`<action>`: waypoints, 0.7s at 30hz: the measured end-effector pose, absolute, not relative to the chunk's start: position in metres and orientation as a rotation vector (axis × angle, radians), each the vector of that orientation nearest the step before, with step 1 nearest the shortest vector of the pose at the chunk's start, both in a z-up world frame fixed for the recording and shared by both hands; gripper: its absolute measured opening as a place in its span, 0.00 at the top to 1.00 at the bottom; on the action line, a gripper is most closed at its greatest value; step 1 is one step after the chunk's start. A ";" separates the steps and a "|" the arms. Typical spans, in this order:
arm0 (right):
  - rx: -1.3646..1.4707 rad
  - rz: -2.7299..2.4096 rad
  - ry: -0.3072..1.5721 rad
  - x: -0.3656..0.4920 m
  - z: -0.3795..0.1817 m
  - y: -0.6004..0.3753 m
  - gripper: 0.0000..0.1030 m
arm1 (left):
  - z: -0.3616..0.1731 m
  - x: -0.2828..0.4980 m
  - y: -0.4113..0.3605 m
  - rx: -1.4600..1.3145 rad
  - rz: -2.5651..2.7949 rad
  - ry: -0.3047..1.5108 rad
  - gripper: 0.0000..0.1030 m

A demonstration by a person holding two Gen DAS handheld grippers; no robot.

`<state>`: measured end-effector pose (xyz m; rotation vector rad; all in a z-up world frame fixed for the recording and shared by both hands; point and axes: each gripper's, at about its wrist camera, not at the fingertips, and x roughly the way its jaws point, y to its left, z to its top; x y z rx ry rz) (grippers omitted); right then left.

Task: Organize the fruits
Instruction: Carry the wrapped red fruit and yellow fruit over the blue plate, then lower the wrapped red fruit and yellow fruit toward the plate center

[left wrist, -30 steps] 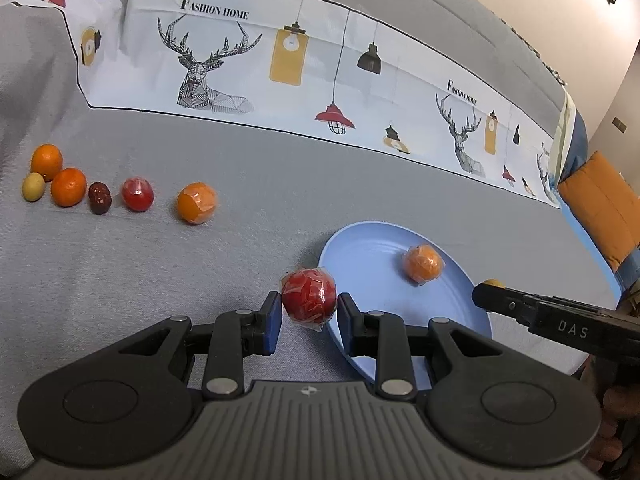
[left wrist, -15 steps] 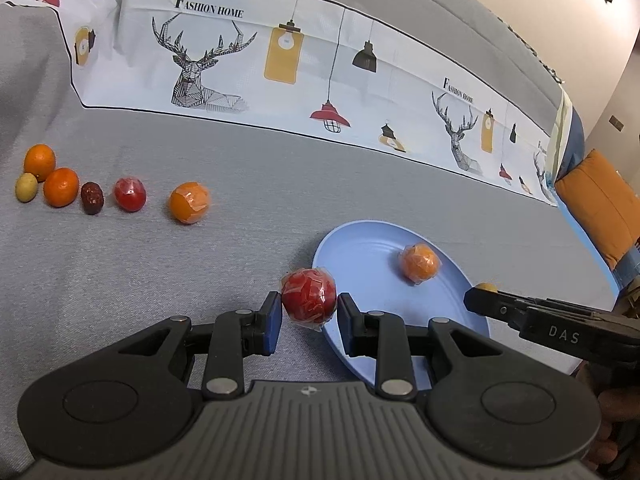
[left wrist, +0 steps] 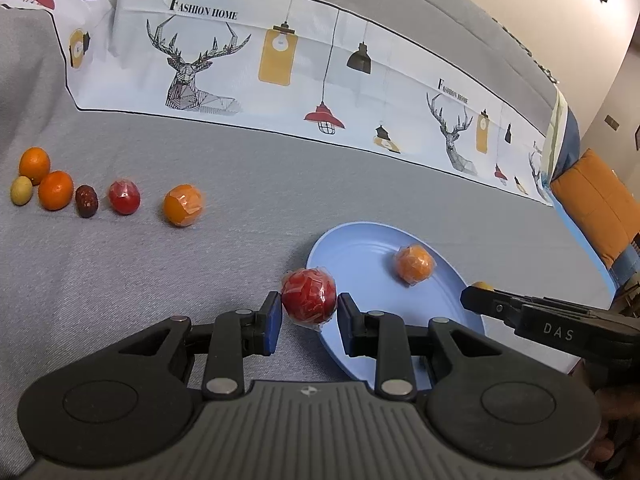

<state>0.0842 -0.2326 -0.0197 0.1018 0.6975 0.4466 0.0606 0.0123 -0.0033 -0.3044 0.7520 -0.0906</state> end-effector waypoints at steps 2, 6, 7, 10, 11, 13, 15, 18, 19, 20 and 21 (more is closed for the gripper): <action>0.100 0.448 0.697 0.084 -0.020 -0.232 0.75 | -0.003 0.061 0.012 -0.302 -0.095 0.751 0.68; 0.093 0.447 0.693 0.084 -0.019 -0.231 0.75 | -0.003 0.060 0.009 -0.284 -0.105 0.742 0.68; 0.093 0.445 0.693 0.084 -0.020 -0.230 0.75 | -0.002 0.060 0.007 -0.277 -0.110 0.738 0.68; 0.092 0.443 0.692 0.083 -0.020 -0.230 0.75 | -0.002 0.059 0.002 -0.258 -0.132 0.729 0.68; 0.090 0.443 0.692 0.083 -0.020 -0.229 0.75 | -0.003 0.059 -0.001 -0.246 -0.142 0.727 0.68; 0.084 0.444 0.691 0.083 -0.020 -0.228 0.75 | -0.003 0.058 -0.008 -0.219 -0.160 0.718 0.68; 0.079 0.444 0.690 0.083 -0.020 -0.227 0.75 | -0.002 0.055 -0.016 -0.182 -0.183 0.700 0.68; 0.070 0.445 0.688 0.083 -0.020 -0.226 0.75 | -0.001 0.051 -0.028 -0.130 -0.224 0.677 0.68; 0.069 0.446 0.688 0.082 -0.020 -0.226 0.75 | -0.002 0.049 -0.032 -0.114 -0.236 0.673 0.68; 0.068 0.446 0.687 0.082 -0.020 -0.226 0.75 | -0.002 0.048 -0.035 -0.102 -0.246 0.672 0.68; 0.066 0.446 0.687 0.082 -0.020 -0.225 0.75 | -0.003 0.048 -0.039 -0.089 -0.257 0.672 0.68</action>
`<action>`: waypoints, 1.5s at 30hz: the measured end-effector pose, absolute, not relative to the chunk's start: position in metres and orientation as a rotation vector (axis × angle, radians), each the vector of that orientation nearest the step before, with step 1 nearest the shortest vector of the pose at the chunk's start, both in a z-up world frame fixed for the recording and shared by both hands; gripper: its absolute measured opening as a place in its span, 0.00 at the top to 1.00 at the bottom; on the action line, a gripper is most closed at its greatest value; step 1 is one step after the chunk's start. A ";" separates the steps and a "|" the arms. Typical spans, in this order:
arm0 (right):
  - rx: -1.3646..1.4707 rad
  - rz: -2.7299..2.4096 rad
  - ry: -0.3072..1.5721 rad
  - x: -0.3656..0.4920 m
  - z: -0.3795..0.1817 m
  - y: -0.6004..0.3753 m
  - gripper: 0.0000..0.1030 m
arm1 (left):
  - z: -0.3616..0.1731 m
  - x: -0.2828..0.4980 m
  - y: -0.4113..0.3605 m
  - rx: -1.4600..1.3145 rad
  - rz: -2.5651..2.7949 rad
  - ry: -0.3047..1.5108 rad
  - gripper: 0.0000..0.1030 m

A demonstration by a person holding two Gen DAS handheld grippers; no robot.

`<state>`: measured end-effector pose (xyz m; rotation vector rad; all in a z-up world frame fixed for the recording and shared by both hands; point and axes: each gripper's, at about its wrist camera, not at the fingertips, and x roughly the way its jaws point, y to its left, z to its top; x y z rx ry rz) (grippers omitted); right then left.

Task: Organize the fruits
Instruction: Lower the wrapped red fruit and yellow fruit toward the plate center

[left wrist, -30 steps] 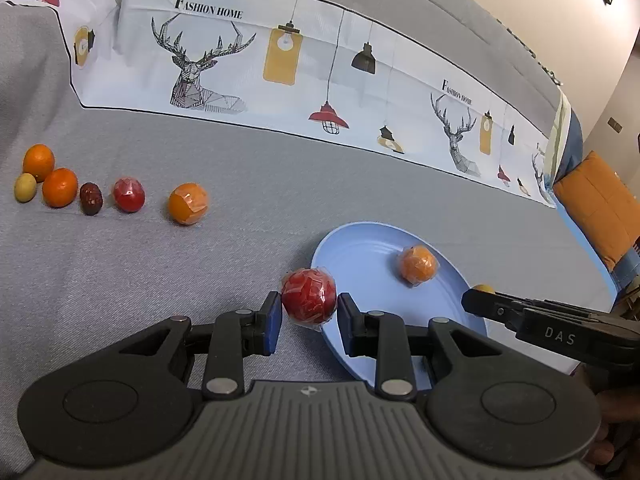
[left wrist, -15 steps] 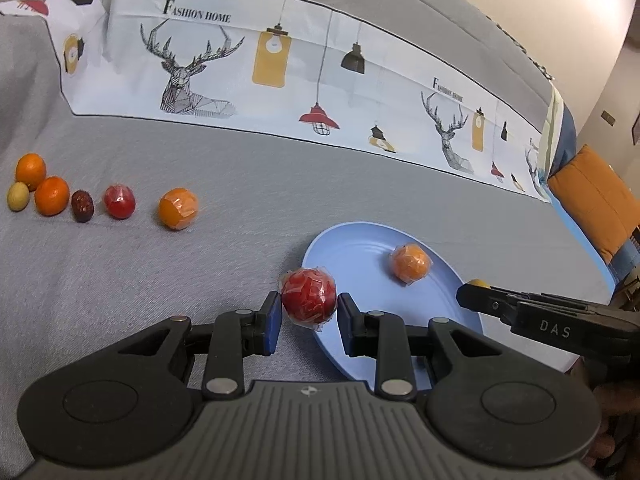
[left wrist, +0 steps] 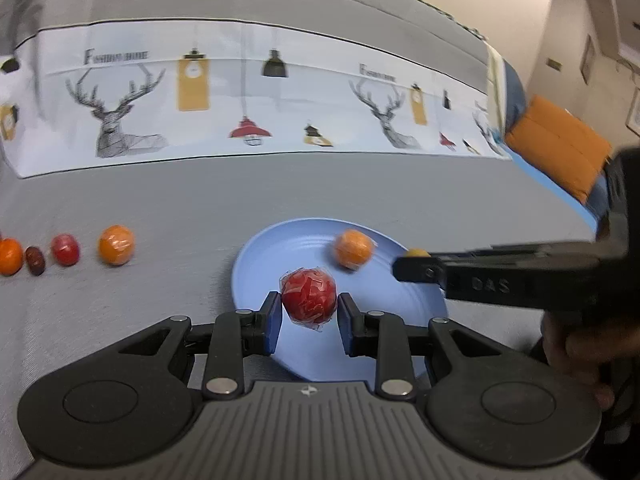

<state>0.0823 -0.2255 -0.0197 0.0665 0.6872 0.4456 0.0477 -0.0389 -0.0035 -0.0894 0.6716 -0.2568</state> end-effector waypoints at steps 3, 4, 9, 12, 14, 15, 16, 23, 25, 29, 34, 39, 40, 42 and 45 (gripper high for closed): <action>0.062 0.448 0.687 0.082 -0.020 -0.225 0.75 | -0.007 0.047 -0.047 -0.062 -0.276 0.677 0.68; 0.060 0.448 0.687 0.082 -0.020 -0.224 0.75 | -0.008 0.047 -0.048 -0.058 -0.280 0.679 0.68; 0.055 0.452 0.688 0.083 -0.020 -0.224 0.75 | -0.012 0.049 -0.052 -0.039 -0.296 0.687 0.68; 0.055 0.451 0.691 0.083 -0.020 -0.223 0.75 | -0.013 0.048 -0.054 -0.034 -0.300 0.688 0.68; 0.053 0.453 0.691 0.083 -0.020 -0.223 0.75 | -0.013 0.048 -0.053 -0.033 -0.299 0.688 0.68; 0.052 0.453 0.690 0.083 -0.020 -0.223 0.75 | -0.013 0.048 -0.053 -0.034 -0.299 0.689 0.68; 0.051 0.454 0.690 0.083 -0.020 -0.223 0.75 | -0.013 0.048 -0.053 -0.034 -0.298 0.689 0.68; 0.051 0.453 0.690 0.083 -0.020 -0.223 0.75 | -0.013 0.048 -0.052 -0.035 -0.298 0.687 0.68; 0.051 0.453 0.690 0.083 -0.020 -0.223 0.75 | -0.013 0.048 -0.052 -0.036 -0.297 0.687 0.68; 0.051 0.453 0.690 0.083 -0.020 -0.223 0.75 | -0.013 0.048 -0.052 -0.037 -0.297 0.686 0.68; 0.049 0.454 0.691 0.083 -0.020 -0.222 0.75 | -0.013 0.048 -0.052 -0.037 -0.298 0.686 0.68; 0.048 0.454 0.691 0.083 -0.020 -0.222 0.75 | -0.013 0.048 -0.052 -0.037 -0.298 0.686 0.68; 0.048 0.454 0.691 0.083 -0.020 -0.222 0.75 | -0.013 0.048 -0.052 -0.037 -0.298 0.686 0.68; 0.049 0.454 0.691 0.083 -0.020 -0.222 0.75 | -0.013 0.048 -0.052 -0.036 -0.298 0.685 0.68; 0.049 0.454 0.693 0.083 -0.020 -0.222 0.75 | -0.013 0.048 -0.052 -0.036 -0.297 0.685 0.68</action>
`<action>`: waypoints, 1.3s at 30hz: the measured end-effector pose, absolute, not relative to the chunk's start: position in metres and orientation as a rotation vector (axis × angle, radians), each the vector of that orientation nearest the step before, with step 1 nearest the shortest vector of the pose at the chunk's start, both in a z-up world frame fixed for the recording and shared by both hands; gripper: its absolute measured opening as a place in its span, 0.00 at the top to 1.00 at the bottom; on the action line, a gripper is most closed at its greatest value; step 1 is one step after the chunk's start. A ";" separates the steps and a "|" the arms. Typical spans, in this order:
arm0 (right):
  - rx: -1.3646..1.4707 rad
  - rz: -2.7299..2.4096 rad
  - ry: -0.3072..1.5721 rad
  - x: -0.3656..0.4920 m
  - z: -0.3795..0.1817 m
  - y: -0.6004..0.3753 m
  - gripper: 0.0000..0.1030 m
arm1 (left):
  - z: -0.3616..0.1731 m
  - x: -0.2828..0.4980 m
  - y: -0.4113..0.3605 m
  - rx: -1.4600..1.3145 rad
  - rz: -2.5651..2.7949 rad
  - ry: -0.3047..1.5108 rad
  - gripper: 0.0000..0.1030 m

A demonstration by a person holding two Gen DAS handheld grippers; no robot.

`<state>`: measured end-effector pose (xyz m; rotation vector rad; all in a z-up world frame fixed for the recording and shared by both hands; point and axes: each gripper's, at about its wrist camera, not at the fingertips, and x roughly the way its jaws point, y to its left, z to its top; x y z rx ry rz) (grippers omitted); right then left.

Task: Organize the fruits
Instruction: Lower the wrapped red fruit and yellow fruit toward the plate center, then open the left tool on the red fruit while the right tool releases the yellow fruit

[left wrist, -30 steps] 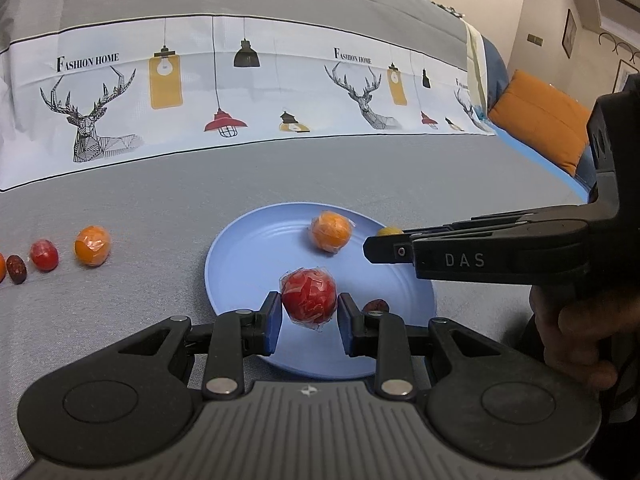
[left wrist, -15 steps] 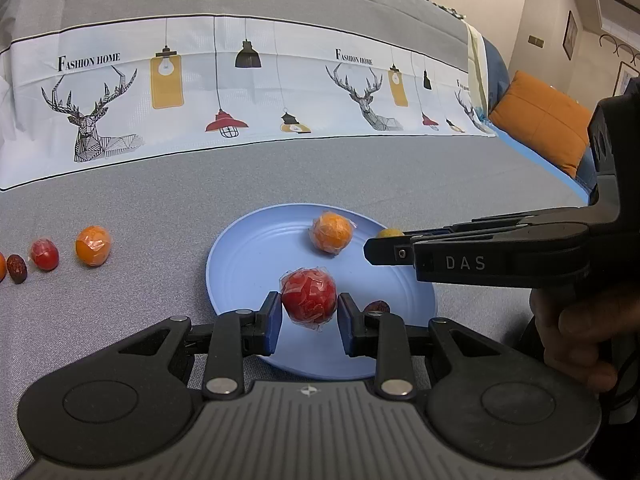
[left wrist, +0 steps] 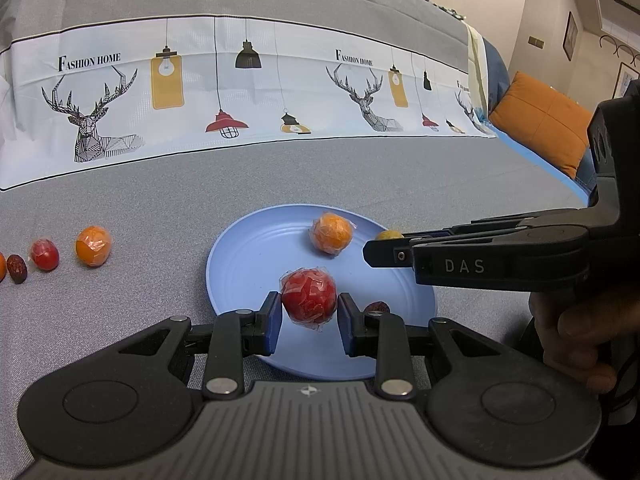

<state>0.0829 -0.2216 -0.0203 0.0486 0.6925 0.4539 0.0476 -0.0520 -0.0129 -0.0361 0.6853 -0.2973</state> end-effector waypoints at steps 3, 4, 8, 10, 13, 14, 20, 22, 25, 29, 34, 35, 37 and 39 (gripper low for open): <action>0.045 0.456 0.692 0.082 -0.021 -0.221 0.75 | -0.013 0.048 -0.052 -0.036 -0.298 0.685 0.68; 0.044 0.457 0.692 0.082 -0.021 -0.221 0.75 | -0.013 0.048 -0.052 -0.036 -0.298 0.685 0.68; 0.043 0.458 0.692 0.083 -0.021 -0.221 0.75 | -0.013 0.047 -0.052 -0.037 -0.298 0.685 0.68; 0.043 0.458 0.693 0.083 -0.021 -0.221 0.75 | -0.013 0.047 -0.052 -0.035 -0.297 0.686 0.68; 0.040 0.460 0.693 0.083 -0.022 -0.222 0.75 | -0.011 0.047 -0.052 -0.036 -0.297 0.685 0.68; 0.040 0.460 0.694 0.083 -0.022 -0.222 0.75 | -0.012 0.047 -0.052 -0.036 -0.297 0.685 0.68; 0.038 0.461 0.694 0.084 -0.022 -0.222 0.75 | -0.012 0.047 -0.052 -0.036 -0.297 0.685 0.68; 0.038 0.460 0.694 0.084 -0.022 -0.221 0.75 | -0.012 0.047 -0.052 -0.036 -0.297 0.686 0.68; 0.038 0.460 0.694 0.083 -0.022 -0.221 0.75 | -0.011 0.047 -0.052 -0.035 -0.297 0.685 0.68; 0.038 0.460 0.694 0.083 -0.022 -0.221 0.75 | -0.012 0.047 -0.052 -0.037 -0.297 0.685 0.68; 0.038 0.459 0.695 0.083 -0.021 -0.221 0.75 | -0.010 0.047 -0.053 -0.038 -0.299 0.683 0.68; 0.039 0.459 0.697 0.084 -0.022 -0.221 0.75 | -0.009 0.047 -0.053 -0.040 -0.301 0.684 0.68; 0.033 0.455 0.706 0.084 -0.023 -0.220 0.75 | -0.008 0.047 -0.054 -0.041 -0.303 0.685 0.66; 0.022 0.438 0.718 0.085 -0.025 -0.219 0.67 | -0.008 0.047 -0.054 -0.047 -0.301 0.684 0.60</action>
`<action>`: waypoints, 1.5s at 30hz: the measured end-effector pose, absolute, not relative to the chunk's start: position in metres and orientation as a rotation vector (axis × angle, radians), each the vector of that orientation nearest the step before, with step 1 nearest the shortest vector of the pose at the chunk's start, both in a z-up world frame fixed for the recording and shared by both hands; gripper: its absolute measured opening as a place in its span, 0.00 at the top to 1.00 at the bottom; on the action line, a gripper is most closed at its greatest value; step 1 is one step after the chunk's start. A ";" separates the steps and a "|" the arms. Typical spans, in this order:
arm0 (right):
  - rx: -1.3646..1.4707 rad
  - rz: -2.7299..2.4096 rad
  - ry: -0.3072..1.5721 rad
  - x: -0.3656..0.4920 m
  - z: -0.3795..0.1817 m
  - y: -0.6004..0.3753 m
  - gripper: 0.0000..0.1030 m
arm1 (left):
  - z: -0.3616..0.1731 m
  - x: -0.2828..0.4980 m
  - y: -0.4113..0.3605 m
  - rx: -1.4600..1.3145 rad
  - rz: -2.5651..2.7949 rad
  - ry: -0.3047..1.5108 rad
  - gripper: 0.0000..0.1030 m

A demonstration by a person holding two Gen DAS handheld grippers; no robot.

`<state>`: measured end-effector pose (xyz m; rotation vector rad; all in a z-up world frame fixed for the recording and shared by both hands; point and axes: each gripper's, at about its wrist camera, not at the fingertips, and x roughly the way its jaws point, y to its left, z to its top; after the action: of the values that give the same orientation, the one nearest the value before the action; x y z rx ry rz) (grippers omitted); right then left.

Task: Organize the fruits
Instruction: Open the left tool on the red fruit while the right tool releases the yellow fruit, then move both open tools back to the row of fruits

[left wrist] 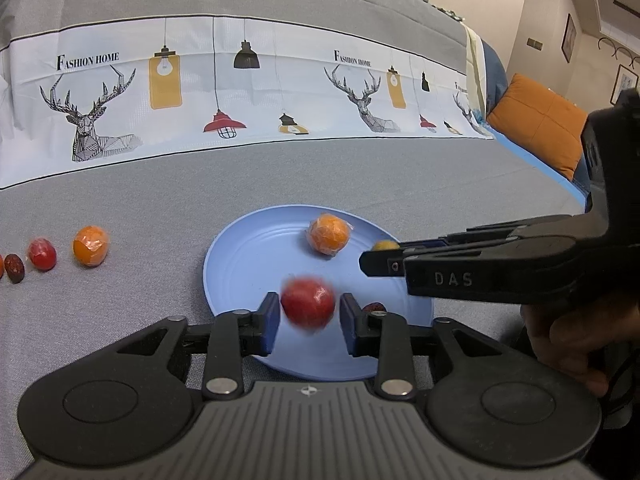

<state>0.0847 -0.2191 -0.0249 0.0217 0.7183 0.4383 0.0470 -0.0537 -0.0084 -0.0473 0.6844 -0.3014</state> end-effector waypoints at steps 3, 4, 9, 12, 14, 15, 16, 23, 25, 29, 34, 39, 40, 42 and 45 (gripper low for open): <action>0.033 0.426 0.715 0.085 -0.024 -0.221 0.53 | -0.008 0.049 -0.052 -0.057 -0.291 0.683 0.59; 0.035 0.426 0.715 0.085 -0.024 -0.221 0.53 | -0.008 0.049 -0.051 -0.060 -0.288 0.683 0.59; 0.028 0.432 0.719 0.085 -0.025 -0.221 0.53 | -0.009 0.049 -0.051 -0.060 -0.283 0.681 0.59; 0.026 0.434 0.720 0.085 -0.025 -0.221 0.53 | -0.009 0.048 -0.051 -0.059 -0.282 0.679 0.59; 0.026 0.434 0.720 0.086 -0.025 -0.221 0.53 | -0.009 0.047 -0.051 -0.059 -0.281 0.678 0.59; 0.027 0.434 0.721 0.086 -0.025 -0.221 0.53 | -0.009 0.047 -0.052 -0.059 -0.280 0.678 0.59; 0.026 0.433 0.721 0.086 -0.025 -0.221 0.53 | -0.009 0.047 -0.051 -0.059 -0.280 0.678 0.59; 0.027 0.429 0.720 0.086 -0.025 -0.222 0.53 | -0.008 0.047 -0.049 -0.057 -0.270 0.670 0.60; 0.030 0.424 0.720 0.087 -0.025 -0.224 0.53 | -0.007 0.046 -0.048 -0.054 -0.263 0.663 0.61; 0.035 0.410 0.716 0.087 -0.024 -0.226 0.53 | -0.003 0.044 -0.044 -0.033 -0.221 0.649 0.69; 0.054 0.403 0.701 0.084 -0.018 -0.229 0.53 | 0.018 0.046 -0.020 -0.015 -0.136 0.649 0.79; 0.066 0.431 0.660 0.078 -0.006 -0.228 0.69 | 0.051 0.051 0.022 0.047 -0.096 0.613 0.79; 0.070 0.442 0.650 0.077 -0.002 -0.227 0.71 | 0.053 0.051 0.031 0.084 -0.076 0.606 0.79; 0.076 0.461 0.630 0.075 0.006 -0.226 0.75 | 0.048 0.050 0.046 0.153 -0.032 0.602 0.79; 0.090 0.487 0.613 0.074 0.018 -0.222 0.75 | 0.042 0.053 0.082 -0.006 0.044 0.639 0.79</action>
<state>0.0742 -0.2216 0.0184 0.0902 0.6132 0.4871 0.0533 0.0822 0.0421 -0.0058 0.6387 0.0444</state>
